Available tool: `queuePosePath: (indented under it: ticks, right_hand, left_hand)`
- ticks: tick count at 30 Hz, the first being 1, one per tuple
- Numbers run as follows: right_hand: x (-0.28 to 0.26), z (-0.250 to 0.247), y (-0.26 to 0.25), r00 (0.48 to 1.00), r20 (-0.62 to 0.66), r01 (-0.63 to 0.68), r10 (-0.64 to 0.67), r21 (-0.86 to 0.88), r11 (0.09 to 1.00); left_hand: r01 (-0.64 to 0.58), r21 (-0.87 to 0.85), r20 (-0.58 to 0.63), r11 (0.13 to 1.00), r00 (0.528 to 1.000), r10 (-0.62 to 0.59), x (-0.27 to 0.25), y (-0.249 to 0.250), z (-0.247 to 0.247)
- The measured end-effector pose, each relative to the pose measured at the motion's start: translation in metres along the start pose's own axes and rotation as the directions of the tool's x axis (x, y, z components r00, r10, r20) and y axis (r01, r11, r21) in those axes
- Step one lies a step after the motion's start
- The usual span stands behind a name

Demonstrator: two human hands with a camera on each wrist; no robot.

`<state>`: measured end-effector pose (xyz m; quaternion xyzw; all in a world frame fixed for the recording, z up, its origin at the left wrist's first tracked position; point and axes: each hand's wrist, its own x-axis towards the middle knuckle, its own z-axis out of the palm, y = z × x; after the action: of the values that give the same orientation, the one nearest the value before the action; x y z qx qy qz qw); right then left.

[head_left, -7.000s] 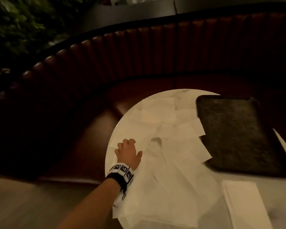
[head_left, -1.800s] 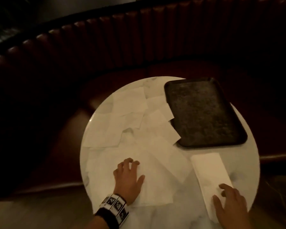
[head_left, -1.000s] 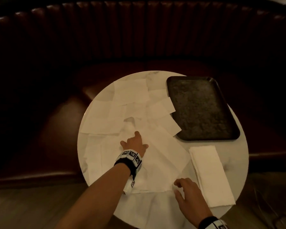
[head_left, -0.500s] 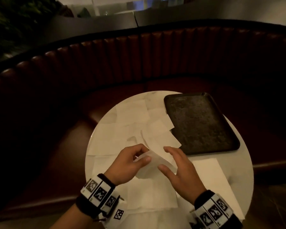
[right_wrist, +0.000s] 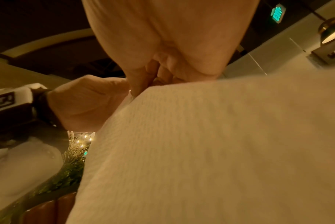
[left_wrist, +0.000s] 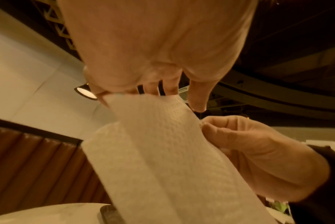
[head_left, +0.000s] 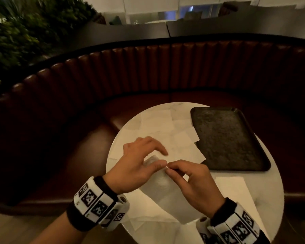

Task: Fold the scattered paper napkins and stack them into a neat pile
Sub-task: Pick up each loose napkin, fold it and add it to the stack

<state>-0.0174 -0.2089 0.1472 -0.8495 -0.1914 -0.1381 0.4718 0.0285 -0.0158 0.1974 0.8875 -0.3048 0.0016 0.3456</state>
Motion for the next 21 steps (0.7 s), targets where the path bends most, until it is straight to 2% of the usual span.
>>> queuePosePath:
  ticks: [2, 5, 8, 11, 13, 15, 21]
  right_hand:
    - [-0.001, -0.003, -0.002, 1.000, -0.008, -0.004, 0.004, 0.000, 1.000]
    - [-0.014, -0.008, -0.004, 0.998, -0.036, -0.052, 0.052, 0.003, 0.999]
    - [-0.046, -0.015, -0.001, 0.972, -0.049, -0.226, 0.231, 0.080, 0.971]
    - [-0.088, -0.025, 0.008, 0.919, -0.051, -0.385, 0.391, 0.100, 0.917]
    - [-0.116, -0.034, 0.020, 0.861, -0.044, -0.501, 0.507, 0.104, 0.859]
    - [-0.144, -0.044, 0.033, 0.778, -0.049, -0.619, 0.627, 0.111, 0.777]
    - [-0.204, -0.080, 0.077, 0.474, -0.166, -0.836, 0.865, 0.223, 0.501]
  left_hand:
    - [0.002, -0.117, 0.027, 0.993, 1.000, 0.001, 0.002, 0.001, 0.001]
    - [-0.001, -0.172, -0.003, 0.985, 1.000, 0.001, 0.004, 0.004, 0.001]
    - [0.061, -0.197, -0.025, 0.978, 0.997, -0.067, 0.014, 0.001, -0.004]
    - [0.072, -0.176, 0.067, 0.982, 0.996, -0.061, 0.028, 0.000, 0.005]
    - [0.063, -0.175, 0.132, 0.983, 0.990, -0.040, 0.039, 0.006, 0.025]
    - [0.054, -0.169, 0.202, 0.984, 0.979, -0.019, 0.054, 0.013, 0.056]
    - [0.008, -0.165, 0.388, 0.986, 0.920, 0.057, 0.120, 0.025, 0.197]
